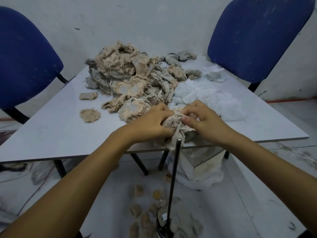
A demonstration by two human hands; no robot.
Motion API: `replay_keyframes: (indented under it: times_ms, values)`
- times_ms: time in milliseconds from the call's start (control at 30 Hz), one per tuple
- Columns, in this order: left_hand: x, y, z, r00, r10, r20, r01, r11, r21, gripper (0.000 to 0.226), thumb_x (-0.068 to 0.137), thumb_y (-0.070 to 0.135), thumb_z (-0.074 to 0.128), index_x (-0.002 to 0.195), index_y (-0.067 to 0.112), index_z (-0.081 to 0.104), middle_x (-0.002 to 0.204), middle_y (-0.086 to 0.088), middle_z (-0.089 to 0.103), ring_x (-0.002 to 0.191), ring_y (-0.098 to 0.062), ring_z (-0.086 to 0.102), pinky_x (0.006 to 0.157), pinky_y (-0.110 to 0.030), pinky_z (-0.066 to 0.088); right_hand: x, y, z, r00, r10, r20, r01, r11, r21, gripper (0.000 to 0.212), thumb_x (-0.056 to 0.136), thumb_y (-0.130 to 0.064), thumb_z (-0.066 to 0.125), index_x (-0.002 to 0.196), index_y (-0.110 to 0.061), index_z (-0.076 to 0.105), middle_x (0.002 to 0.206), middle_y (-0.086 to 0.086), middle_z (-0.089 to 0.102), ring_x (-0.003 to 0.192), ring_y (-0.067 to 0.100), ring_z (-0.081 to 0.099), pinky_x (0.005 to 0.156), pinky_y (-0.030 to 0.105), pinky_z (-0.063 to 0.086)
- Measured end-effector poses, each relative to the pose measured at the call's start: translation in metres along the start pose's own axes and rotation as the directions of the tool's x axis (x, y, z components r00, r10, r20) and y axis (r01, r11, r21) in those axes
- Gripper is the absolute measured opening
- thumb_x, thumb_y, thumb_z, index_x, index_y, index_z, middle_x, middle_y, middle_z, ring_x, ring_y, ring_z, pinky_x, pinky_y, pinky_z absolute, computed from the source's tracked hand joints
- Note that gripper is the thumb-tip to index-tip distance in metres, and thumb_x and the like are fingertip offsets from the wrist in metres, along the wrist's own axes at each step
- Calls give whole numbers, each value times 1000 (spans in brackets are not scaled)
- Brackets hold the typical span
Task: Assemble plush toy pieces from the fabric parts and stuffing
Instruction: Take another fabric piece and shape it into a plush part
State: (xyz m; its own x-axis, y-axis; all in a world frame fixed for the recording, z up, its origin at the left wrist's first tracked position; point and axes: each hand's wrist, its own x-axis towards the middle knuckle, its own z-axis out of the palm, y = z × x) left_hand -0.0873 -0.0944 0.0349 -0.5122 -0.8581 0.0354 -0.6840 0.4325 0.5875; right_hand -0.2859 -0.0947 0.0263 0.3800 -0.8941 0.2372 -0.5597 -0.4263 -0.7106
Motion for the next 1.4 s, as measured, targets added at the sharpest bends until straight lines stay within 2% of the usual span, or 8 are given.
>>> replay_keyframes:
  times_ms: [167, 400, 500, 633, 767, 1033, 1200, 1400]
  values:
    - [-1, -7, 0, 971, 182, -155, -133, 951, 281, 13, 94, 21, 53, 83, 16, 49, 91, 3, 43, 84, -18, 43, 73, -35, 36, -3, -1, -1, 974, -51, 220, 66, 996, -63, 34, 82, -52, 67, 88, -18, 63, 106, 1, 43, 96, 12, 47, 83, 24, 43]
    - [-10, -6, -2, 988, 156, -7, -151, 961, 230, 22, 88, 42, 47, 89, 21, 54, 101, 6, 42, 95, -11, 34, 79, -25, 30, -5, -1, -5, 971, -224, 80, 237, 943, -235, 19, 79, -25, 80, 76, -18, 63, 82, -4, 52, 73, 8, 49, 68, 32, 41]
    - [-18, -1, -1, 971, 219, -91, -185, 940, 287, 27, 90, 39, 63, 101, 15, 58, 107, -1, 46, 98, -16, 40, 85, -34, 40, -9, -6, -3, 955, -296, 16, 290, 925, -247, 15, 81, -19, 77, 80, -19, 62, 84, -6, 48, 72, 11, 47, 67, 32, 42]
    - [-32, 16, -9, 786, 499, -366, -305, 827, 472, 20, 82, 21, 64, 88, 3, 59, 94, -12, 53, 82, -22, 46, 64, -43, 43, -16, -28, -9, 847, -514, -137, 432, 814, -389, 15, 81, -22, 65, 88, -9, 63, 95, 2, 48, 76, 21, 49, 58, 44, 46]
    - [-49, 24, -8, 609, 665, -433, -337, 711, 617, 16, 80, 11, 70, 76, -2, 62, 85, -18, 59, 74, -30, 51, 58, -42, 40, -34, -39, -10, 738, -659, -147, 518, 692, -502, 20, 81, -22, 61, 90, -5, 65, 98, 11, 52, 81, 25, 48, 53, 43, 42]
    - [-64, 26, 26, 509, 747, -427, -392, 643, 658, 27, 86, 10, 74, 65, 3, 58, 74, -18, 58, 63, -26, 45, 53, -40, 35, -63, -22, 5, 678, -729, -101, 578, 612, -539, 15, 82, -15, 65, 82, 0, 66, 100, 9, 45, 78, 33, 48, 58, 44, 41]
    - [-66, 11, 54, 574, 693, -436, -416, 706, 573, 12, 77, 8, 63, 70, 3, 54, 74, -19, 55, 61, -27, 43, 51, -41, 34, -83, 3, 40, 758, -621, -200, 487, 742, -461, 24, 90, -20, 64, 80, 2, 62, 92, 17, 53, 80, 30, 47, 66, 36, 41]
    - [-95, -18, 96, 742, 593, -313, -443, 784, 436, 17, 78, 14, 66, 71, 4, 55, 71, -12, 51, 61, -25, 39, 51, -35, 31, -106, 25, 70, 858, -503, -105, 424, 808, -409, 24, 93, -23, 64, 84, 0, 65, 88, 12, 53, 76, 26, 45, 63, 39, 41]
